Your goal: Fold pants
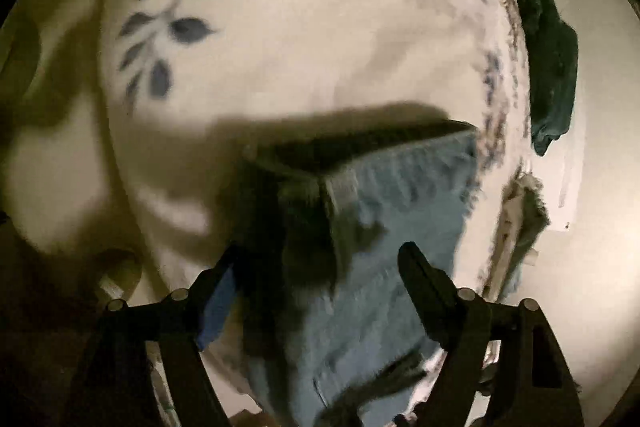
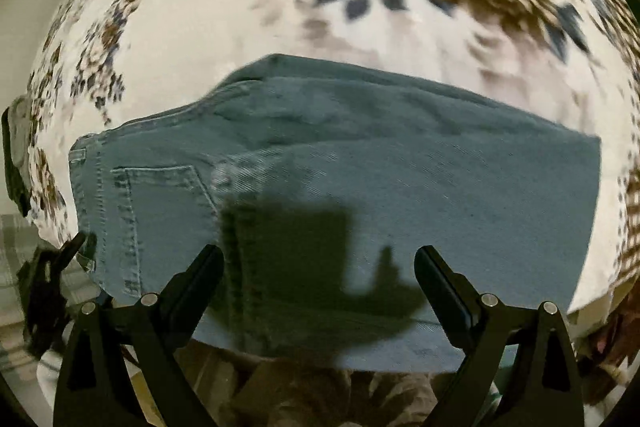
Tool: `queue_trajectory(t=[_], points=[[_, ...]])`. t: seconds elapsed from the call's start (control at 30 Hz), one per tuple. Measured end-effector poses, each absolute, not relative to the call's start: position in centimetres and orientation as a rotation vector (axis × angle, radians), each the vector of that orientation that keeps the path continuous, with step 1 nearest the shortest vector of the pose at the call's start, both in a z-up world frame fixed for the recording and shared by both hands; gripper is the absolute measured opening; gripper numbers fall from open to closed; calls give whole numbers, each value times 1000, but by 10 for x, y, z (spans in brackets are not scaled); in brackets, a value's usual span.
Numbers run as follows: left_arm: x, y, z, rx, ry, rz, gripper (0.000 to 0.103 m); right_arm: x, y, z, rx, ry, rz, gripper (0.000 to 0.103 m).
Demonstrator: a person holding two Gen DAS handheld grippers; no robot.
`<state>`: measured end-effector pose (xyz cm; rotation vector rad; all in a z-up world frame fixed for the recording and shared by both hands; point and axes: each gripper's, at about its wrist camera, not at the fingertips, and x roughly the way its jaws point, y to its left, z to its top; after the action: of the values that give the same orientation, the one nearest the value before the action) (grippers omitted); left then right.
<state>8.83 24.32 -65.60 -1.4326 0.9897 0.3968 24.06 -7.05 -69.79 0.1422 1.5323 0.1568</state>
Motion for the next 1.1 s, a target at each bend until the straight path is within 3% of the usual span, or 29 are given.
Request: queue_trajectory(t=[0.07, 0.1, 0.13, 0.23, 0.53, 0.8, 0.9, 1.1], points=[[93, 245, -650, -1410, 960, 405, 74, 241, -58, -701, 136, 1535, 170, 98], [96, 244, -646, -1377, 956, 409, 59, 242, -52, -704, 131, 1539, 172, 98], [97, 241, -643, -1349, 960, 418, 38, 243, -51, -707, 127, 1541, 171, 98], [91, 233, -637, -1298, 933, 420, 29, 242, -51, -715, 135, 1552, 162, 98], [94, 182, -545, -1036, 856, 358, 22, 223, -100, -716, 221, 1545, 120, 98], [124, 38, -452, -749, 915, 55, 20, 202, -191, -696, 322, 1495, 48, 98], [135, -35, -455, -658, 990, -94, 20, 190, -232, -688, 354, 1473, 3, 98], [157, -153, -516, -446, 1157, -227, 20, 164, -311, -685, 388, 1494, -100, 98]])
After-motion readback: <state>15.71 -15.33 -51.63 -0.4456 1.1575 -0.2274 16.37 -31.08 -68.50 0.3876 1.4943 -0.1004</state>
